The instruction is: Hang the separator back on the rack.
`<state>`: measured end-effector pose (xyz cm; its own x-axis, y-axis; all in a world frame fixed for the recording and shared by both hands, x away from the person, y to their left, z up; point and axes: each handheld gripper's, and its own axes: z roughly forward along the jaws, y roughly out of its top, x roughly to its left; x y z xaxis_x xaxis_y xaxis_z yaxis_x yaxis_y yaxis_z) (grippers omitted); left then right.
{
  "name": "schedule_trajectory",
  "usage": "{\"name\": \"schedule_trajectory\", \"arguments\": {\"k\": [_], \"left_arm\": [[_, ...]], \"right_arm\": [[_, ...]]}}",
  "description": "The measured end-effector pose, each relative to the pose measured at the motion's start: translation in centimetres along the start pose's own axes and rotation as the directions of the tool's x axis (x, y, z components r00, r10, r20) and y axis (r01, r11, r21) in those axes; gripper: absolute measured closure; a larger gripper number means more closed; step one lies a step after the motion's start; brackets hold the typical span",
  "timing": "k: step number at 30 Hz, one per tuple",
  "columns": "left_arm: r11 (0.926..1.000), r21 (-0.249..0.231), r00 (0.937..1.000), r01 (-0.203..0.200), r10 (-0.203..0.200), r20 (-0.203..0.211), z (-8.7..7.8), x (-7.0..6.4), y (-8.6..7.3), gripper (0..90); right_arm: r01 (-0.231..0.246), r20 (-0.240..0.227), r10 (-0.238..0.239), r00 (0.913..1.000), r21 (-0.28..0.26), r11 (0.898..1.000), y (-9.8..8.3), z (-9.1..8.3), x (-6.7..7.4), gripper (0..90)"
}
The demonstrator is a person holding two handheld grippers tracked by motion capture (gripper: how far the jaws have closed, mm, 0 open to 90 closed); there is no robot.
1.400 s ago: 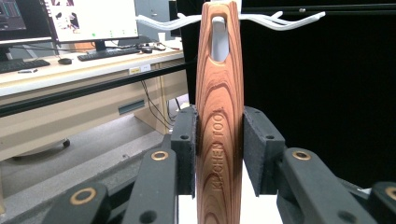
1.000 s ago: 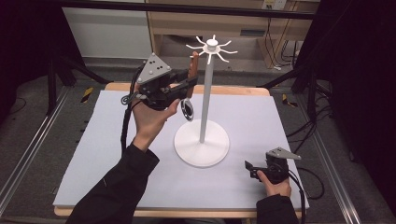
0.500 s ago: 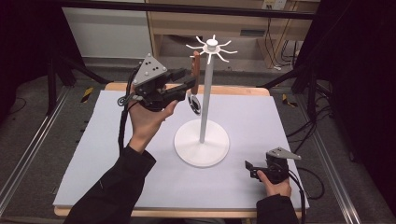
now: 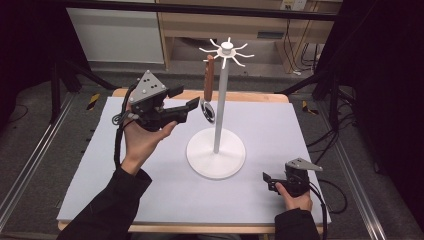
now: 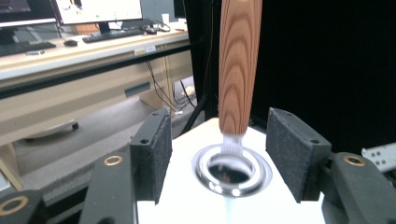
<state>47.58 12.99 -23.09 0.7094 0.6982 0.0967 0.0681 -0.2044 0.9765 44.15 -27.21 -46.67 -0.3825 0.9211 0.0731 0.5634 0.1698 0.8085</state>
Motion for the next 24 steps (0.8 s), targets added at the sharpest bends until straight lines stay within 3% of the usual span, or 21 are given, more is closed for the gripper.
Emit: {"name": "schedule_trajectory", "arguments": {"k": [9, 20, 24], "left_arm": [[0.9959, 0.083, 0.9993, 0.036, -0.035, -0.016, -1.3, 0.6, -3.3, 37.8], [0.9896, 0.137, 0.9986, 0.044, -0.039, -0.035, -2.6, 1.3, -7.6, 35.8], [0.9862, 0.147, 0.9967, 0.077, -0.072, -0.038, -2.9, 1.8, -9.4, 35.6]], "right_arm": [[-0.009, 0.000, 0.009, 1.0000, 0.005, 1.000, 0.0, -0.1, 0.0, 5.9], [-0.005, 0.000, 0.005, 1.0000, 0.011, 1.000, -0.1, 0.0, 0.0, 6.0], [-0.002, -0.002, 0.002, 1.0000, 0.014, 1.000, -0.1, 0.0, 0.0, 6.0]]}}
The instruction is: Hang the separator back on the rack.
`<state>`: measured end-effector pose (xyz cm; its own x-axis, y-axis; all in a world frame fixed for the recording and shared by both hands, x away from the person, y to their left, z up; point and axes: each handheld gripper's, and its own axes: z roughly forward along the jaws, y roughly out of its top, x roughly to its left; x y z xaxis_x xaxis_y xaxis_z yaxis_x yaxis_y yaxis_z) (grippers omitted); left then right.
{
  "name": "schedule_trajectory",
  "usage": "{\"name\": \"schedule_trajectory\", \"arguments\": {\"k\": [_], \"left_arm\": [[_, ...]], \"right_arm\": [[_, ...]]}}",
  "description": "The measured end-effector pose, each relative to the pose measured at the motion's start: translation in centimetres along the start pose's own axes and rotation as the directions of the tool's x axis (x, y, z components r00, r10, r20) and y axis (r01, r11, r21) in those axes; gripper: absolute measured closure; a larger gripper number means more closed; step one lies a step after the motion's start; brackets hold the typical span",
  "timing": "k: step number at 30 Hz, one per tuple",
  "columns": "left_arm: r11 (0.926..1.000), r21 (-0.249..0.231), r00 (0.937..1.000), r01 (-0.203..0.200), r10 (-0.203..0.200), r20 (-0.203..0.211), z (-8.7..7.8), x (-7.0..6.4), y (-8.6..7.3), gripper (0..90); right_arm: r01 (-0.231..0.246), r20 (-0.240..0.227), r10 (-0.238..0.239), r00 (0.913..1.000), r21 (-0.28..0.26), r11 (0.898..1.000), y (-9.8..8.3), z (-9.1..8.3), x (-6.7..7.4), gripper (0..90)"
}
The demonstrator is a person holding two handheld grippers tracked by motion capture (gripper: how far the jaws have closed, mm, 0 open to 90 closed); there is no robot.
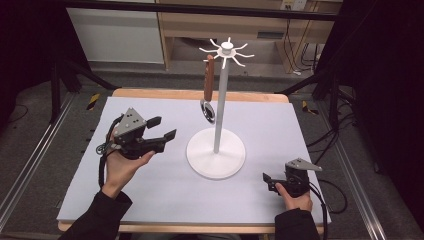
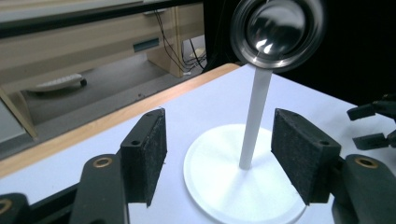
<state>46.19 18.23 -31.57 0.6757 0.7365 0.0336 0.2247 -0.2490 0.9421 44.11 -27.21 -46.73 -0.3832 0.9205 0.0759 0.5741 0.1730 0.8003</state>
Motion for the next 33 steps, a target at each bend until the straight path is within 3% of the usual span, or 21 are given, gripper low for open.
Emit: {"name": "schedule_trajectory", "arguments": {"k": [9, 16, 25, 33], "left_arm": [[0.9964, 0.069, 0.9986, 0.049, -0.048, -0.020, -0.3, 1.6, -4.4, 35.2], [0.9873, 0.137, 0.9950, 0.081, -0.072, -0.069, -0.7, 2.9, -8.0, 34.6], [0.9714, 0.170, 0.9771, 0.166, -0.138, -0.161, -2.1, 5.4, -12.3, 33.1], [0.9632, 0.161, 0.9582, 0.215, -0.176, -0.226, -3.7, 7.1, -14.3, 32.3]], "right_arm": [[-0.002, 0.003, 0.002, 1.0000, 0.008, 1.000, 0.0, 0.1, 0.1, 6.2], [-0.002, 0.003, 0.002, 1.0000, 0.015, 1.000, 0.0, 0.1, 0.0, 6.6], [-0.018, 0.007, 0.018, 0.9998, 0.028, 0.999, -0.3, 0.2, -0.2, 6.7], [-0.013, 0.015, 0.012, 0.9998, 0.054, 0.998, -0.5, 0.4, -0.4, 7.2]]}}
